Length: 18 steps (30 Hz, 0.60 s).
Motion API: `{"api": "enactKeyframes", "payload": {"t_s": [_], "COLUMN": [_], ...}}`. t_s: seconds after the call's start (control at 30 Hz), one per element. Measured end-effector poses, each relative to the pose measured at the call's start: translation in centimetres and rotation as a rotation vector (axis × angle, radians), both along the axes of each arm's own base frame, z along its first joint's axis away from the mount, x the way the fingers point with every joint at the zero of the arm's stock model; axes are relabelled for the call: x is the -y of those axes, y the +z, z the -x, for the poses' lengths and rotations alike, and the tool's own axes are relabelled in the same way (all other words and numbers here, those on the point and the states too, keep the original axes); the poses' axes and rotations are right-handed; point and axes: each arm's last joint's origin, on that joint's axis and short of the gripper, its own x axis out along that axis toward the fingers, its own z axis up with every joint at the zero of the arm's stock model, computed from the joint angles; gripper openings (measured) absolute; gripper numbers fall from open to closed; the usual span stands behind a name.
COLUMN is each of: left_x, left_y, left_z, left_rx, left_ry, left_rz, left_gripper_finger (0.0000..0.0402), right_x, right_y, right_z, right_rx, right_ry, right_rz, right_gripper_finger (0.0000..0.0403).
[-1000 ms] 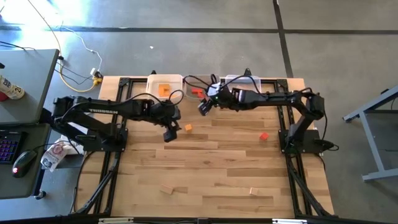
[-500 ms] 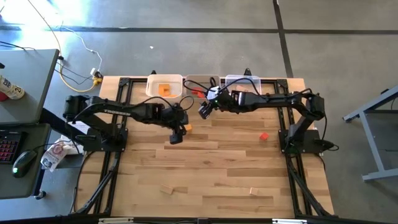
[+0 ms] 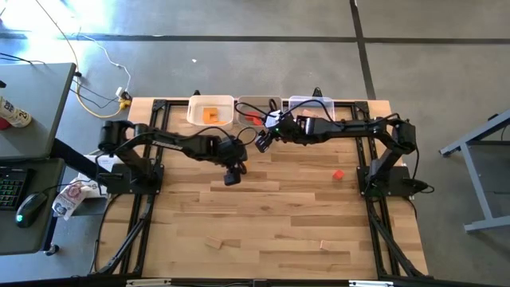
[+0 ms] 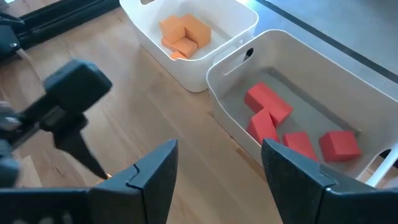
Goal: Sort & place blocks by color
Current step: Put the yellow block into the white bin
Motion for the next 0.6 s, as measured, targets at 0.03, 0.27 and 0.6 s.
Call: {"api": "enactKeyframes", "payload": {"t_s": [0.03, 0.27, 0.6], "left_x": [-0.2, -1.6, -2.9], "left_y": [-0.3, -2.0, -3.2], "left_z": [0.0, -0.3, -0.3], "left_rx": [-0.008, -0.035, -0.048], "left_ry": [0.006, 0.050, 0.086], "left_rz": [0.002, 0.011, 0.039], "left_gripper_finger": [0.0234, 0.0234, 0.0230], "right_x": [0.0, 0.0, -0.2], "right_y": [0.0, 0.0, 0.0], "right_z": [0.0, 0.0, 0.0], "right_rx": [0.000, -0.003, -0.004], "right_ry": [0.001, 0.005, 0.012], "right_rz": [-0.001, -0.005, -0.008], "right_gripper_finger": [0.0217, 0.0217, 0.0217]}}
